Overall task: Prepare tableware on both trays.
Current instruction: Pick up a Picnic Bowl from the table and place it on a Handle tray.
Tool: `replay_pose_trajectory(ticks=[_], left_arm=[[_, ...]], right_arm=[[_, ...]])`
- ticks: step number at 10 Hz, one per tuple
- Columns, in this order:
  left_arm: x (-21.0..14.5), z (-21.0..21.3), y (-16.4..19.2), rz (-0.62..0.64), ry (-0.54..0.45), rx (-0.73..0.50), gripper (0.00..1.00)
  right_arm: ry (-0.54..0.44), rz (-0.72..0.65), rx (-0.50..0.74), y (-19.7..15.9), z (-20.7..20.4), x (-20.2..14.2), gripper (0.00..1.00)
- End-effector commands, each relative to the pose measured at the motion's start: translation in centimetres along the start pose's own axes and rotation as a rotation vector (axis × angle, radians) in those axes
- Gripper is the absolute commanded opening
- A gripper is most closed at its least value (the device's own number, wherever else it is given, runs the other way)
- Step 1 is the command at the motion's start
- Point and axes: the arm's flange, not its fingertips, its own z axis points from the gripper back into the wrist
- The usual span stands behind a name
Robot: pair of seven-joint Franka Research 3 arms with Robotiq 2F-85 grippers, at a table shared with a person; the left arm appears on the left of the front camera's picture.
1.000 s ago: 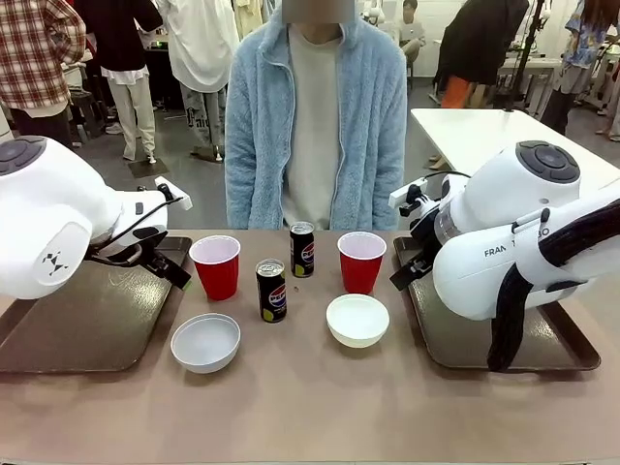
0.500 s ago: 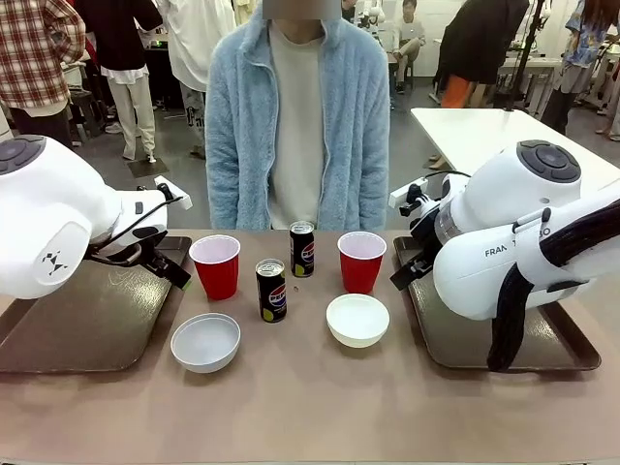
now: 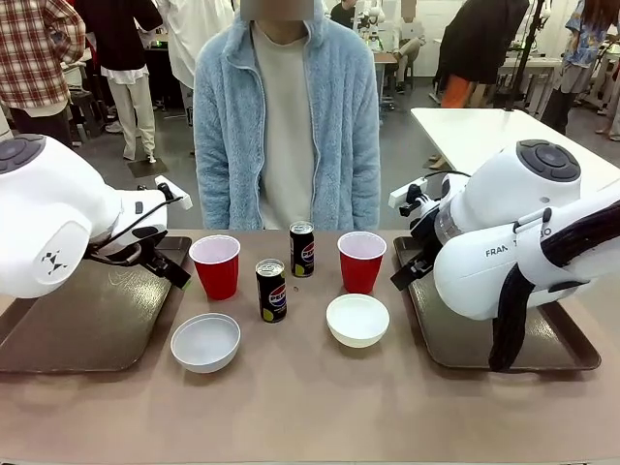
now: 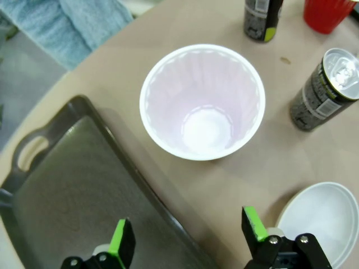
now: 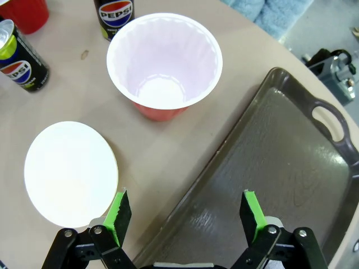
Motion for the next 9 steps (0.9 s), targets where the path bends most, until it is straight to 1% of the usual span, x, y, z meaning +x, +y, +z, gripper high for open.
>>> replay_pose_trajectory(ticks=[1, 2, 4, 5, 6, 7, 8, 9], left_arm=[[-4.5, 4.7, -1.4, -0.099, 0.024, 0.018, 1.00], [-7.1, 7.7, -1.5, -0.139, 0.055, 0.001, 1.00], [-12.0, 10.7, -1.5, -0.151, 0.173, -0.077, 1.00], [-13.7, 11.4, -1.2, -0.138, 0.228, -0.103, 1.00], [-15.6, 11.6, -1.7, -0.100, 0.278, -0.196, 1.00], [-16.5, 12.0, -2.0, -0.056, 0.295, -0.234, 1.00], [-16.6, 12.3, -2.0, -0.002, 0.272, -0.215, 1.00], [-4.2, 11.9, 1.8, -0.096, 0.300, -0.185, 1.00]], right_arm=[[0.016, 0.037, -0.007, 1.4, 4.1, -3.9, 1.00], [0.062, 0.049, -0.015, 2.6, 7.2, -6.7, 1.00], [0.227, 0.041, -0.034, 4.6, 11.3, -12.8, 1.00], [0.294, 0.006, -0.043, 5.4, 12.4, -15.5, 1.00], [0.379, -0.028, -0.038, 5.9, 12.6, -18.0, 1.00], [0.411, -0.060, -0.009, 6.0, 12.3, -19.2, 1.00], [0.431, -0.057, -0.066, 5.5, 11.5, -19.0, 1.00], [0.393, -0.027, -0.021, 1.6, 13.0, -3.6, 1.00]])
